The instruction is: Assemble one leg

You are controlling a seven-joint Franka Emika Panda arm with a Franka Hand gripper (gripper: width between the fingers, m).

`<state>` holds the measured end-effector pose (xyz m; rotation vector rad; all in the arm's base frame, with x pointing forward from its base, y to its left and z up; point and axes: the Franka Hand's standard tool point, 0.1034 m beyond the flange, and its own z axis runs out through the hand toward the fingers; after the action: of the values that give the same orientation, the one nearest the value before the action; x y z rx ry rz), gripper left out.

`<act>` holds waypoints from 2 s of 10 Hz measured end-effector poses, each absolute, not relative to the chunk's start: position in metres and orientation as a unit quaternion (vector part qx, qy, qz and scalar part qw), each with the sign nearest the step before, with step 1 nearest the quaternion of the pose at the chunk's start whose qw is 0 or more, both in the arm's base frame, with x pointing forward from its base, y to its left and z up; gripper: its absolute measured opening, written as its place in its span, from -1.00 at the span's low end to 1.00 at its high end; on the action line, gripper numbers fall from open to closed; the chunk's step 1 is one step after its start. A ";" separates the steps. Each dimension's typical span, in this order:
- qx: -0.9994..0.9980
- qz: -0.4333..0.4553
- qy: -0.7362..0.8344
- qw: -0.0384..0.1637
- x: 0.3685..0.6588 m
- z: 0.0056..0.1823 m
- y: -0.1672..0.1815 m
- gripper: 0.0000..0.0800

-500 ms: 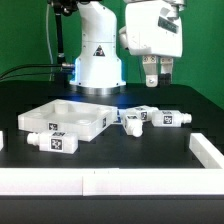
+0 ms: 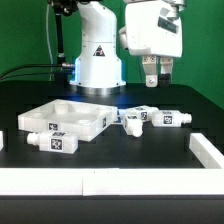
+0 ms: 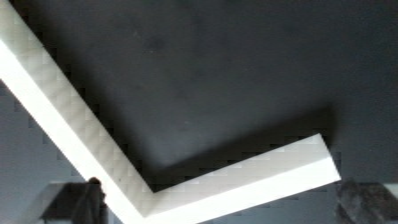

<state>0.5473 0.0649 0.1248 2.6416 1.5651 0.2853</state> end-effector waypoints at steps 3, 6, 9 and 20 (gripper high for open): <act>0.885 0.092 0.457 0.022 0.534 0.115 0.071 0.63; 0.915 0.088 0.394 0.012 0.526 0.110 0.081 0.63; 0.917 0.095 0.388 0.009 0.514 0.094 0.070 0.63; 0.972 0.019 0.233 -0.008 0.494 0.113 0.057 0.63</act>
Offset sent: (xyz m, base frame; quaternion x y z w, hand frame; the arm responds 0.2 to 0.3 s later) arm -0.0221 -0.0037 -0.0079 -0.0043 -0.0355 0.0793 0.9962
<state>0.4940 0.0572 0.1131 3.0700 0.7343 0.0603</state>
